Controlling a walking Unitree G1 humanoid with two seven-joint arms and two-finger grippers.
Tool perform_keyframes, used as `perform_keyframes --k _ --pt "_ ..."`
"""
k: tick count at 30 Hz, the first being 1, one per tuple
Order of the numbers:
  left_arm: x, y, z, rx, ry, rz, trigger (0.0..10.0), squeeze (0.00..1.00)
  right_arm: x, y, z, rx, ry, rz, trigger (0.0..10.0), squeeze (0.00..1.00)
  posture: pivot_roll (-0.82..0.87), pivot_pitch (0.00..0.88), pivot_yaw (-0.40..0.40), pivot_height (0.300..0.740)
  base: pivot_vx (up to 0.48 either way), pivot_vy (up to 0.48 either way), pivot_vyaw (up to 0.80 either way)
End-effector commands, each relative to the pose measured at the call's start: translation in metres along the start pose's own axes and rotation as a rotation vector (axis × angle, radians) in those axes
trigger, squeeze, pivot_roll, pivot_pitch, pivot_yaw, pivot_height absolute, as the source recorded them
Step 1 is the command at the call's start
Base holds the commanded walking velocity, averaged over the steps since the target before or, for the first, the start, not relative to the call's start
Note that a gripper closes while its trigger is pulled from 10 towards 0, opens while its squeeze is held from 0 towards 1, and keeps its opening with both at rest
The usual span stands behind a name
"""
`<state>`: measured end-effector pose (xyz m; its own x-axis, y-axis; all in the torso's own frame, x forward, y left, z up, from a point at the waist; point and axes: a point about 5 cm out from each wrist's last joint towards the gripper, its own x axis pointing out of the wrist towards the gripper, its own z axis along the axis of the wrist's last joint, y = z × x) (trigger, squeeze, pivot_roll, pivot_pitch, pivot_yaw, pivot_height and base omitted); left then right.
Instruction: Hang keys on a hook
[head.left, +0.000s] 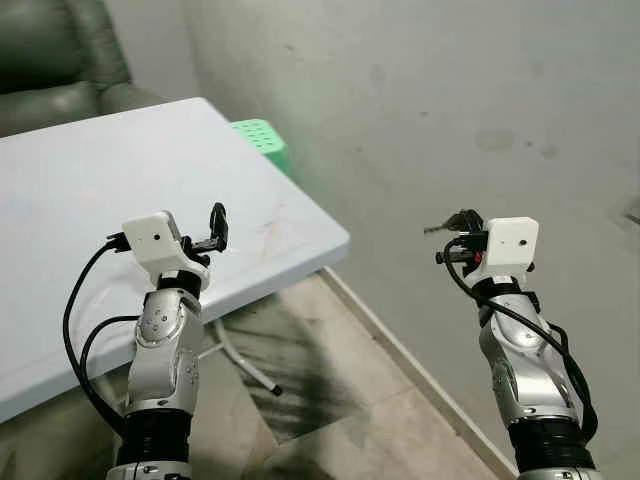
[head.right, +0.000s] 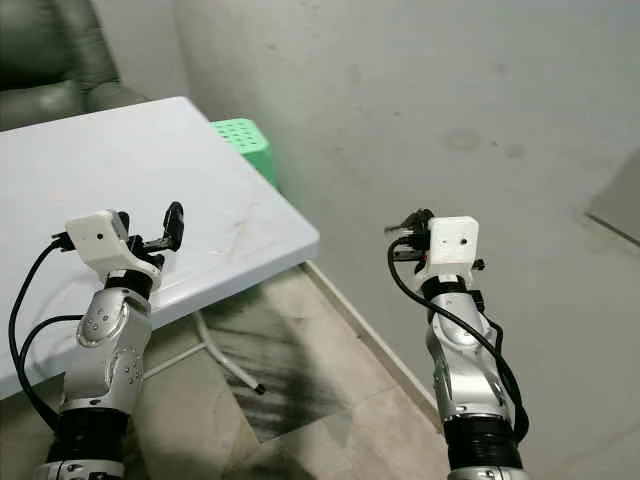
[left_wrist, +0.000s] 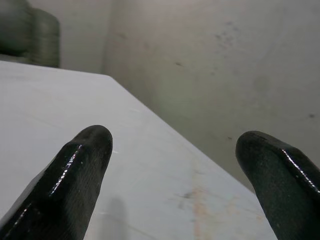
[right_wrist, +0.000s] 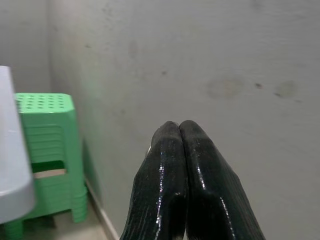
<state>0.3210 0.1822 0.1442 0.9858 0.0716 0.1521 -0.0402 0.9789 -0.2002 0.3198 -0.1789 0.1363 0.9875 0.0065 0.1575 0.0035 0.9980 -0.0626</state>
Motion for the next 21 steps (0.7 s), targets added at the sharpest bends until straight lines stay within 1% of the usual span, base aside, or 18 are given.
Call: perform_keyframes --k 1,10,15,19,21 --pt "0.0016 -0.0005 0.0031 0.001 -0.005 0.001 10.0 0.0 0.002 0.0009 0.0045 0.003 -0.01 0.005 10.0 0.0 0.03 0.007 -0.042 0.74 0.0 0.0 -0.77" --pt "0.0033 -0.0036 0.0024 0.007 0.001 -0.011 10.0 0.0 0.0016 0.0008 0.0058 -0.002 -0.015 0.009 10.0 0.0 0.02 0.0 -0.04 0.74 0.0 0.0 -0.77" --pt "0.0038 -0.0044 0.0025 0.034 0.004 -0.021 10.0 0.0 0.0019 0.0008 0.0063 -0.002 -0.015 0.011 10.0 0.0 0.02 0.0 -0.042 0.74 0.0 0.0 -0.77" --pt "0.0035 -0.0039 0.0009 0.029 0.011 -0.017 10.0 0.0 0.0021 0.0017 0.0068 -0.001 -0.016 0.014 10.0 0.0 0.02 0.0 -0.044 0.74 0.0 -0.48 -0.77" --pt "0.0034 -0.0045 0.0003 0.036 0.015 -0.015 10.0 0.0 0.002 0.0016 0.0071 -0.001 -0.016 0.014 10.0 0.0 0.02 0.0 -0.043 0.74 0.0 0.0 -0.77"
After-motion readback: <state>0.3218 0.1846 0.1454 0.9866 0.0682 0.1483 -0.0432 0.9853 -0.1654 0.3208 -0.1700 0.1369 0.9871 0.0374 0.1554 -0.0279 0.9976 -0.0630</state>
